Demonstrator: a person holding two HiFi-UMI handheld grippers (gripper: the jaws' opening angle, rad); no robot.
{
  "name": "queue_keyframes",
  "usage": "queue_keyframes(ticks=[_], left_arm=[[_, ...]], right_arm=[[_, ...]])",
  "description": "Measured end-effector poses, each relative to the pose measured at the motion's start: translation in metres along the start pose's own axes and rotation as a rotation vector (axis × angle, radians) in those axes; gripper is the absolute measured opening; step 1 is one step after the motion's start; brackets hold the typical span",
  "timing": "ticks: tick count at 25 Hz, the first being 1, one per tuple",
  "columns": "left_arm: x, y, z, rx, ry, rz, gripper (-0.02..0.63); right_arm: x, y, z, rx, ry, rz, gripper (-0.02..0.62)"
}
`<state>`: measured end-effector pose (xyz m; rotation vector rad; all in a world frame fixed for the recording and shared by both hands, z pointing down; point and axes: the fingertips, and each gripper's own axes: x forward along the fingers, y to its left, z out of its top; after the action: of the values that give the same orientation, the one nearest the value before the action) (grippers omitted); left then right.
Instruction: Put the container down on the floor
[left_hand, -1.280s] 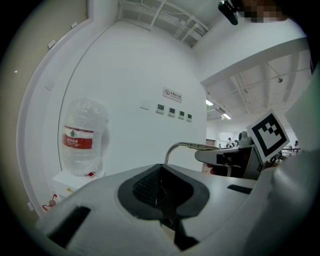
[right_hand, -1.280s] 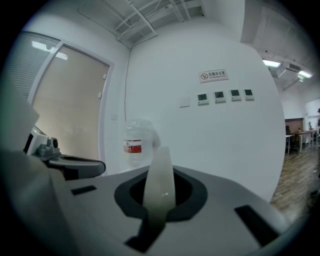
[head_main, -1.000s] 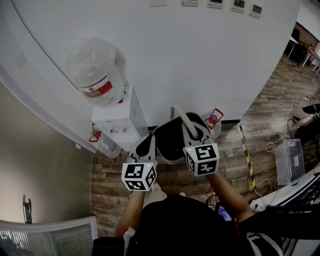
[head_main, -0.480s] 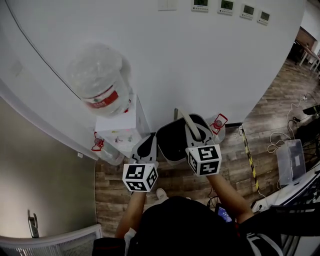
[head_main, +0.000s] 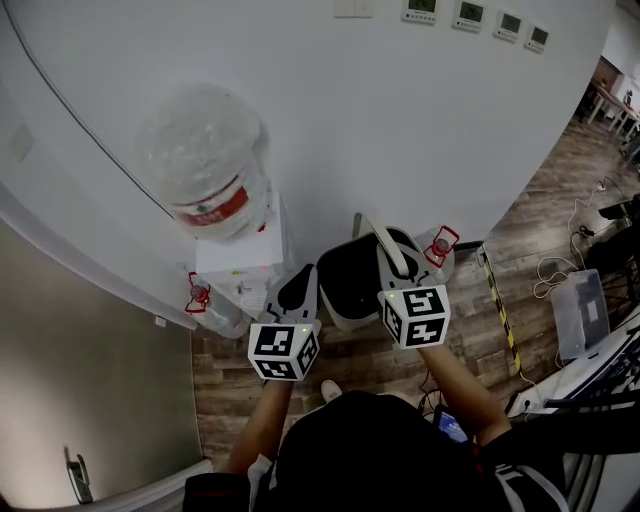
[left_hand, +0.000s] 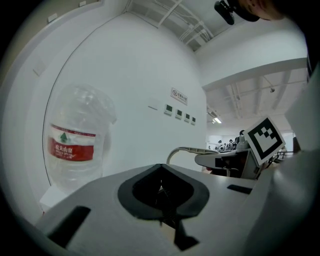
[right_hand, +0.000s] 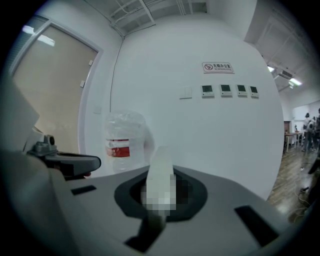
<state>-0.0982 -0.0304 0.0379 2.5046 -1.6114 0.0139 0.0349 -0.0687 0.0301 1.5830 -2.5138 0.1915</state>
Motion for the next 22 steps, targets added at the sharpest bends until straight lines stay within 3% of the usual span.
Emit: queue_keyframes(ticks=[9, 11, 14, 22], left_arm=[[0.003, 0.027, -0.011, -0.064, -0.008, -0.046, 0.015], [0.006, 0.026, -0.014, -0.044, -0.003, -0.049, 0.015], [0.013, 0.025, -0.019, -0.019, 0.013, -0.049, 0.015], [0.044, 0.029, -0.024, -0.073, 0.027, -0.019, 0.015]], right_arm=[[0.022, 0.007, 0.000, 0.015, 0.006, -0.056, 0.031], [0.025, 0.005, -0.001, 0.016, 0.012, -0.062, 0.031], [0.031, 0.001, -0.002, 0.019, 0.015, -0.064, 0.031], [0.056, -0.021, 0.000, 0.033, 0.011, -0.036, 0.031]])
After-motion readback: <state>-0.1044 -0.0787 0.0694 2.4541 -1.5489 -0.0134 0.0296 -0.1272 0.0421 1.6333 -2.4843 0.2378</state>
